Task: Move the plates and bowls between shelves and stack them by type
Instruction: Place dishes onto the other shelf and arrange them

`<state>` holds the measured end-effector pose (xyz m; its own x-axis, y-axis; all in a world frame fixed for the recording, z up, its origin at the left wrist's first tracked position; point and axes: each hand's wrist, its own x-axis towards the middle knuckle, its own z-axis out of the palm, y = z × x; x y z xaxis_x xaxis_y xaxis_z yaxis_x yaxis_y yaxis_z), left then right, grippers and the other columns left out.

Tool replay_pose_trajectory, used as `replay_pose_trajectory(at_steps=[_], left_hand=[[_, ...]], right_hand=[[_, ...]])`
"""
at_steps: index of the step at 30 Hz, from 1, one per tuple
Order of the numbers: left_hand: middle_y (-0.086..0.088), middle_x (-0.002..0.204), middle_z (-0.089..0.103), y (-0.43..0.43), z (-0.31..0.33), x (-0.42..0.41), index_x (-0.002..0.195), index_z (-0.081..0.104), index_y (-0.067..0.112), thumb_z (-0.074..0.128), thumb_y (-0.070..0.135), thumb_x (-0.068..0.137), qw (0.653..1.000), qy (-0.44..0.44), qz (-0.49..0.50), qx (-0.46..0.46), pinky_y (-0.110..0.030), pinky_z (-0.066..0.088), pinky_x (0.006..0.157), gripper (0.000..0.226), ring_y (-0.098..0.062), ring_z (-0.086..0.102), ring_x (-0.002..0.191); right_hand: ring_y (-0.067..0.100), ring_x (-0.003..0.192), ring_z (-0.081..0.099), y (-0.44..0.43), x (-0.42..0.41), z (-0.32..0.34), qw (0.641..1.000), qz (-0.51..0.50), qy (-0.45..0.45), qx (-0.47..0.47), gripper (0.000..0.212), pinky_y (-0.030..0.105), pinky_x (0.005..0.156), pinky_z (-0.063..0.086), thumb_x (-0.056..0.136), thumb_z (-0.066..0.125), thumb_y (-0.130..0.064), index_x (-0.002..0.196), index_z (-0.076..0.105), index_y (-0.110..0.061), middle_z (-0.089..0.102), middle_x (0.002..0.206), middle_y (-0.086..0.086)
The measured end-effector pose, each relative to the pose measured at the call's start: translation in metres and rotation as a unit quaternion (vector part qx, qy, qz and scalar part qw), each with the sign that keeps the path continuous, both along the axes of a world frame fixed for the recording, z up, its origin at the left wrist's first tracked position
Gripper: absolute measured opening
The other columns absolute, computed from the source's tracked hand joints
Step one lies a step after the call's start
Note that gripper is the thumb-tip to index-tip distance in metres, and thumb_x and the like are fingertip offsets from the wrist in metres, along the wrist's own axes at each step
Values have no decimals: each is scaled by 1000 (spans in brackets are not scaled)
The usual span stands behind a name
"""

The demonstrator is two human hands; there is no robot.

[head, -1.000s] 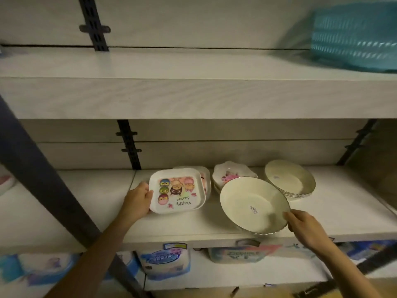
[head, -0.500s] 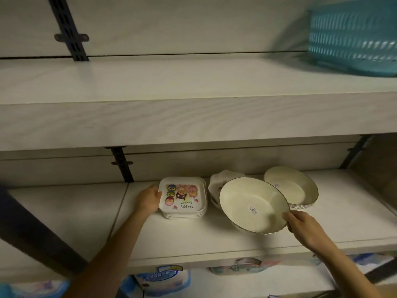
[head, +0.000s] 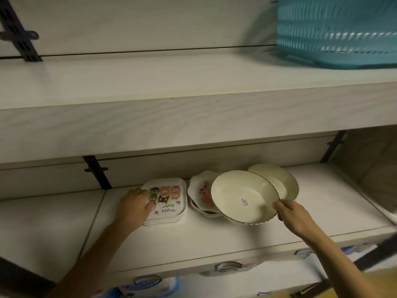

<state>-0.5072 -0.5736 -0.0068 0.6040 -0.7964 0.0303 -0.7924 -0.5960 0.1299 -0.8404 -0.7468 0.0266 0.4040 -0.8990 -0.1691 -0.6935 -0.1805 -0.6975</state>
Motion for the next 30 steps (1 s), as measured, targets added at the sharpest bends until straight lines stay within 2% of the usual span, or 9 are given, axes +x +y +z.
replay_pose_trajectory(at_steps=[6, 10, 13, 18, 21, 23, 26, 27, 30], left_hand=[[-20, 89, 71, -10, 15, -50, 92, 69, -1, 64, 12, 79, 995, -80, -8, -64, -37, 49, 71, 20, -34, 63, 82], [-19, 91, 73, -18, 15, -93, 95, 70, 0, 54, 19, 76, 995, -89, 12, -45, -40, 55, 68, 32, -35, 68, 79], [-21, 84, 73, -22, 14, -120, 86, 71, -2, 61, 16, 72, 994, -100, 18, -33, -43, 57, 63, 25, -37, 69, 72], [-18, 80, 73, -23, 20, -143, 80, 70, 0, 68, 12, 73, 995, -82, 42, -24, -44, 57, 64, 14, -36, 69, 73], [-14, 70, 73, -24, 24, -145, 72, 71, 3, 62, 20, 65, 994, -98, 39, -9, -40, 57, 54, 21, -32, 70, 62], [-19, 77, 74, -26, 25, -146, 79, 72, -1, 58, 22, 66, 996, -74, 41, -13, -42, 56, 59, 30, -36, 70, 68], [-22, 116, 65, -29, 26, -150, 115, 61, -2, 54, 23, 87, 995, -20, 89, -47, -46, 49, 90, 38, -38, 61, 106], [-21, 124, 60, -29, 25, -152, 123, 56, 0, 54, 23, 89, 994, -8, 101, -46, -46, 45, 96, 41, -36, 56, 114], [-21, 127, 58, -24, 21, -157, 125, 53, 0, 57, 22, 88, 993, -7, 98, -70, -45, 45, 95, 43, -37, 54, 117]], right_hand=[[22, 60, 41, -56, -31, 1, 1000, 7, -3, -22, 39, 33, 56, 30, 94, 41, -18, 56, 43, -8, 48, 59, 6], [24, 64, 44, -96, -50, -9, 1000, 4, 7, -28, 38, 33, 58, 32, 94, 39, -20, 59, 48, -10, 49, 61, 5], [28, 67, 45, -119, -56, -20, 999, 12, 22, -34, 37, 33, 57, 31, 94, 38, -19, 59, 49, -9, 50, 61, 7], [33, 83, 53, -133, -53, -39, 997, 21, 65, -41, 35, 33, 71, 40, 97, 34, -25, 83, 59, -5, 59, 86, 16], [37, 94, 59, -137, -46, -47, 995, 19, 91, -36, 42, 33, 73, 41, 98, 32, -31, 93, 63, -3, 65, 100, 21], [37, 98, 59, -139, -44, -51, 993, 21, 111, -20, 46, 32, 72, 39, 98, 32, -35, 102, 64, -1, 65, 106, 21], [35, 98, 59, -140, -47, -52, 986, 26, 163, -10, 49, 32, 74, 42, 96, 33, -44, 101, 63, -5, 65, 105, 17], [34, 96, 58, -140, -49, -51, 982, 24, 184, -20, 50, 33, 77, 44, 94, 33, -48, 99, 61, -8, 64, 103, 15], [32, 99, 59, -137, -58, -46, 976, 24, 204, -73, 50, 33, 79, 44, 92, 36, -55, 104, 55, -10, 64, 106, 12]])
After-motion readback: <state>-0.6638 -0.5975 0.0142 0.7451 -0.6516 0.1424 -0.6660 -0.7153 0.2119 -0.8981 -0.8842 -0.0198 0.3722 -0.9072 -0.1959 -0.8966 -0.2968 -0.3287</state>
